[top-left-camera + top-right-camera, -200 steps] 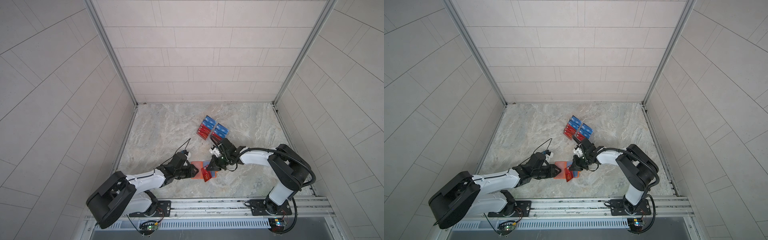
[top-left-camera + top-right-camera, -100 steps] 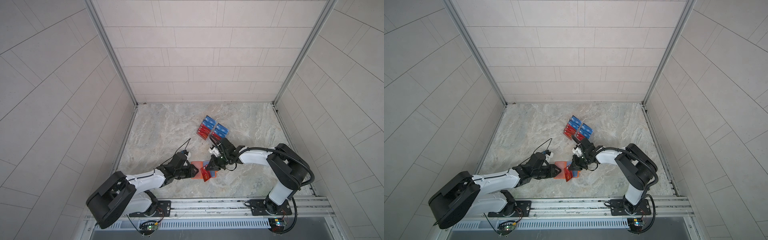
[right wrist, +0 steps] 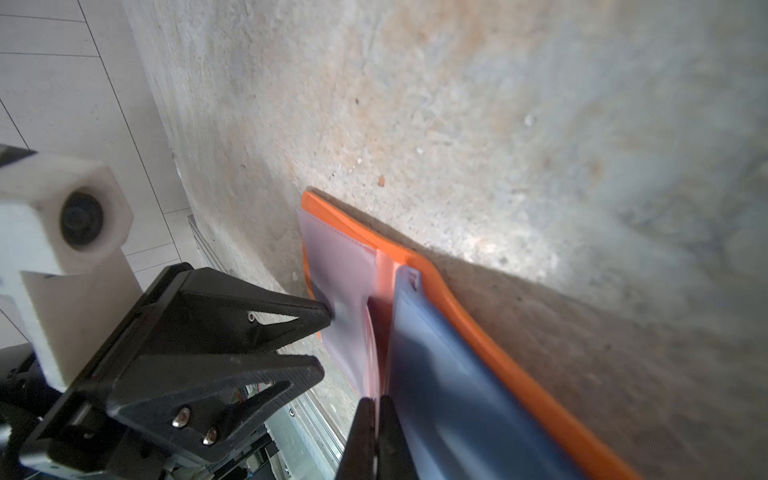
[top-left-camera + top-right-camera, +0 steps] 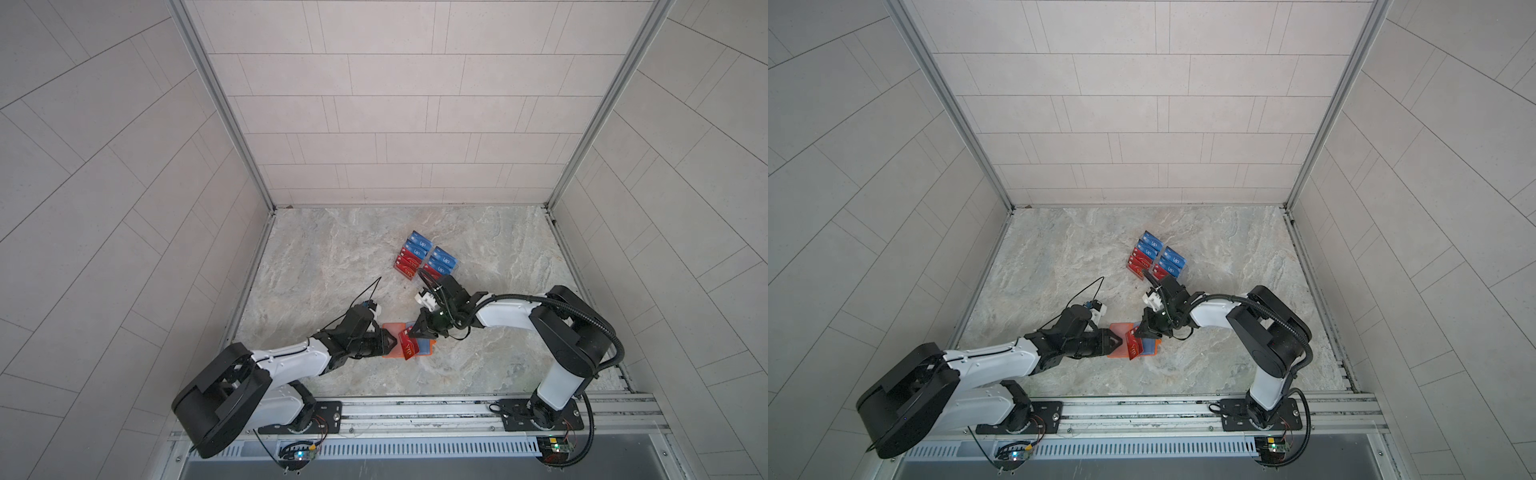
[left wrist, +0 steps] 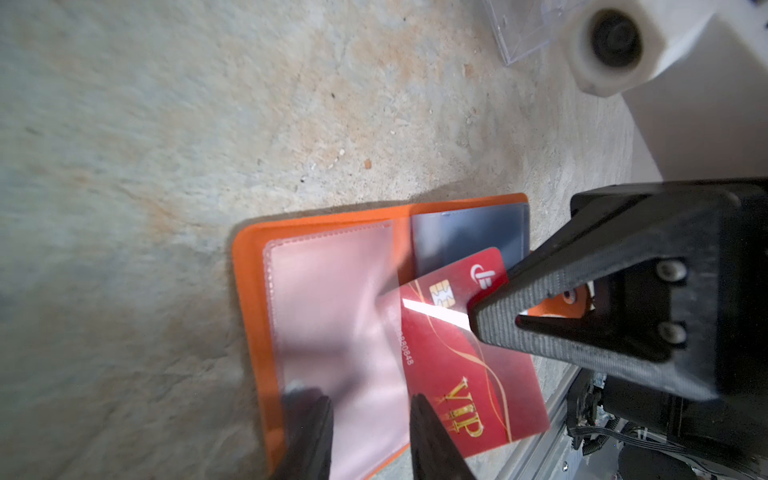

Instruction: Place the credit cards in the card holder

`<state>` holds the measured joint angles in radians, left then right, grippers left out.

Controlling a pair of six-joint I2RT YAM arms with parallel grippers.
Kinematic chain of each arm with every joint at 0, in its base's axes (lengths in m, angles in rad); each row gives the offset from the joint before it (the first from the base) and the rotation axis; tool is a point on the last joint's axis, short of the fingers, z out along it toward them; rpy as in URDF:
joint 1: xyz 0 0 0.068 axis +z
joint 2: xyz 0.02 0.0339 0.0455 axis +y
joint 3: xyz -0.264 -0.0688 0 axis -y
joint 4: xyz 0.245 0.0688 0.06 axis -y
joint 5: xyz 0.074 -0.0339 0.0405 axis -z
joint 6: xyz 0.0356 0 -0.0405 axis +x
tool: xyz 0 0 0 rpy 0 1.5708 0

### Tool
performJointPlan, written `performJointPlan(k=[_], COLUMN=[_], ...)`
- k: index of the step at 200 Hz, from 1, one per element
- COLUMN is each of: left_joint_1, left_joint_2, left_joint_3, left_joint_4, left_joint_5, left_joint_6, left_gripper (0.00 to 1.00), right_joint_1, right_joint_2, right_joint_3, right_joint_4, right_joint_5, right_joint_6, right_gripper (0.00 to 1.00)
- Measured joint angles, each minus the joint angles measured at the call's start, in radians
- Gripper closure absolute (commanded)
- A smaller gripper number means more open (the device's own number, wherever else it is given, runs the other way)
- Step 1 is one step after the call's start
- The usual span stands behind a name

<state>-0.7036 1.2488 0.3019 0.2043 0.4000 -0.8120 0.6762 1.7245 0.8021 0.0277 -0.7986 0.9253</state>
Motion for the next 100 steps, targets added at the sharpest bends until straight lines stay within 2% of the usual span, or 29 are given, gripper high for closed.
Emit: performJointPlan(k=[100], left_joint_1=[0.0], left_joint_2=[-0.012], left_joint_3=[-0.001], left_joint_4=[-0.018], left_joint_5=[-0.001], left_joint_6=[0.0], left_gripper=[0.64], right_joint_1=[0.005], right_joint_2=[0.016], right_joint_3=[-0.027], right_joint_4=[0.098], right_joint_5=[0.055], right_joint_6=[0.008], right_gripper=[1.0])
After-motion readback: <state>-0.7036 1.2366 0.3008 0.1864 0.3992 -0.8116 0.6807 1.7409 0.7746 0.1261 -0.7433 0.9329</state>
